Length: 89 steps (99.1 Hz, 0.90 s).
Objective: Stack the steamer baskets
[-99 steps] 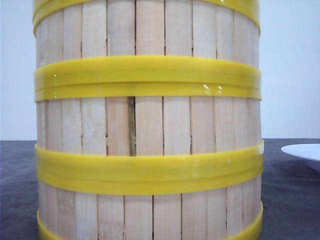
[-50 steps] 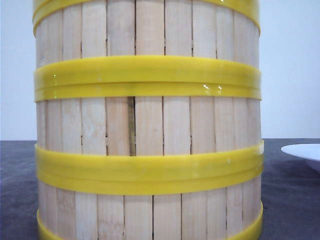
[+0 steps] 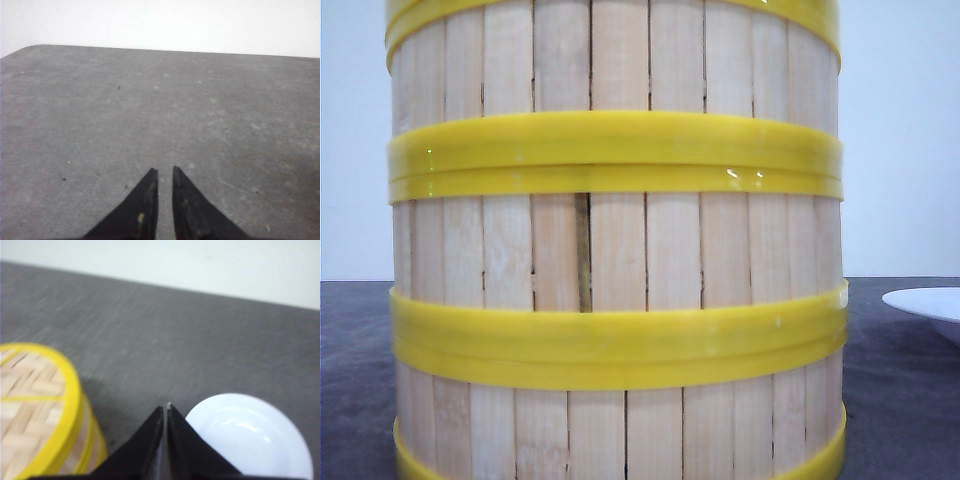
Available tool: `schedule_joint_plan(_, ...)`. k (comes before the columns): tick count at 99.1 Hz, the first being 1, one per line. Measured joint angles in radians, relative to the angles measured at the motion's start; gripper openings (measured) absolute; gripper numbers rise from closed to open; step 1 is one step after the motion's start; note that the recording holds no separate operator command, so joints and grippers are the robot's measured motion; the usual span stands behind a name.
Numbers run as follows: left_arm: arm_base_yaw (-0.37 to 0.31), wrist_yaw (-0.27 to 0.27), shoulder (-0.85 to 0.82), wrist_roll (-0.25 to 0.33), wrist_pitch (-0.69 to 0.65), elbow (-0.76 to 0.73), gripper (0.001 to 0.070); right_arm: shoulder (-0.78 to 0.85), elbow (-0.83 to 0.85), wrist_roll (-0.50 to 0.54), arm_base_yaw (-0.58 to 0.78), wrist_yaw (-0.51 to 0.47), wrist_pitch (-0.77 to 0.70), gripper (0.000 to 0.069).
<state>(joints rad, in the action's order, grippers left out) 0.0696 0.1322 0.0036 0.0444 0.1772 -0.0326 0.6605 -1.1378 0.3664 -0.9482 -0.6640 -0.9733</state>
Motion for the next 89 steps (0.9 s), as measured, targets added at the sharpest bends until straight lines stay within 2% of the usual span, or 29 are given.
schedule_joint_plan(15,0.000,0.000,0.000,0.000,0.000,0.000,0.0026,0.000,0.000,-0.019,0.048,-0.169,0.030,0.0009)
schedule_joint_plan(28,0.000,0.000,0.000,0.000,0.000,0.000,0.0026,0.000,0.000,-0.049,0.184,-0.151,0.046,0.0009)
schedule_joint_plan(42,0.000,0.000,0.000,0.000,0.000,0.000,0.0026,0.000,0.008,-0.061,0.401,-0.007,0.058,0.0009)
schedule_joint_plan(52,0.000,0.000,0.000,0.000,0.000,0.000,0.0026,-0.013,0.052,-0.108,0.561,0.139,0.117,0.0009)
schedule_joint_plan(73,0.000,0.000,0.000,0.000,0.000,0.000,0.0026,-0.114,0.303,-0.283,0.828,0.545,0.488,0.0009)
schedule_joint_plan(78,0.000,0.000,0.000,0.000,0.000,0.000,0.0026,-0.148,0.375,-0.307,0.863,0.587,0.570,0.0009)
schedule_joint_plan(89,0.000,0.000,0.000,0.000,0.000,0.000,0.0026,-0.228,0.529,-0.332,0.915,0.601,0.685,0.0009)
